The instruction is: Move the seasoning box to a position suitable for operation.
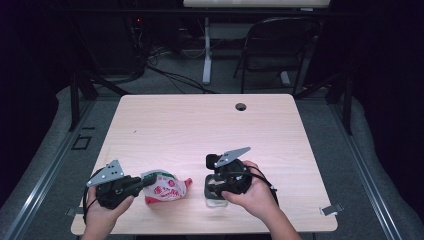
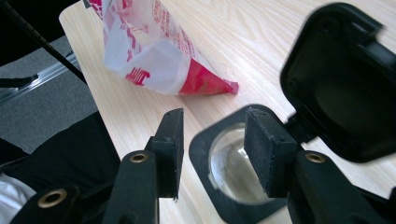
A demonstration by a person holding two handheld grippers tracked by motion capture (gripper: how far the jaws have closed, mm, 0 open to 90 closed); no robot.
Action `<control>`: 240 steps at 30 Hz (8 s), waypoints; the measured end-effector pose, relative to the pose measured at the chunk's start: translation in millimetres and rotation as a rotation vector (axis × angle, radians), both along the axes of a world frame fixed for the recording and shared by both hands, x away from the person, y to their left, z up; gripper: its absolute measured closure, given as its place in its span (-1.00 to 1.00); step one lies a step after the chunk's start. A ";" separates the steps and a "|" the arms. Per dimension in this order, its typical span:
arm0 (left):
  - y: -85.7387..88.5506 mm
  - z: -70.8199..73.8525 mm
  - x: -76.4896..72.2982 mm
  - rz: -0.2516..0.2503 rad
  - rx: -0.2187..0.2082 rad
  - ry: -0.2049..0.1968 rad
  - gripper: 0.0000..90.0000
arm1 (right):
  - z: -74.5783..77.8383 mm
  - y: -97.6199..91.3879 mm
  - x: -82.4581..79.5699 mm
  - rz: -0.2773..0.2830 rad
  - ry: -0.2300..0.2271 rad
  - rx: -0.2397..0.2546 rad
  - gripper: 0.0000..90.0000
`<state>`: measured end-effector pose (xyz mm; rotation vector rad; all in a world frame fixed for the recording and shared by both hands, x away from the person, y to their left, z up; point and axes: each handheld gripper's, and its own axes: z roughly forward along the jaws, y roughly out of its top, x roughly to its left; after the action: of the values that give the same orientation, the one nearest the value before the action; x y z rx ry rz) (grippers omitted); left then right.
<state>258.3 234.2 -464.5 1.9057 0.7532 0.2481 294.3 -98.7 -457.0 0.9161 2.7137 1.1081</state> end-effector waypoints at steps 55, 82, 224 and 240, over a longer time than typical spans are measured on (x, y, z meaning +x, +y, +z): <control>6.2 -7.1 -8.2 0.035 -0.037 0.012 1.00 | 21.0 64.5 5.8 0.135 -0.023 0.063 0.18; 4.3 -9.0 -8.5 0.017 -0.056 0.020 0.99 | -0.2 107.7 15.7 0.164 0.076 -0.015 0.53; -44.8 -124.4 16.3 -0.102 0.188 0.144 -0.30 | -12.1 53.8 -8.8 0.217 -0.043 0.055 1.00; -46.2 -124.8 21.0 -0.102 0.149 0.181 -0.40 | -11.7 54.0 -7.8 0.227 -0.041 0.051 1.00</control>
<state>279.3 188.0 -589.3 2.1218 0.7718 0.0697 286.5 -44.7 -468.7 0.5941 2.8212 1.2240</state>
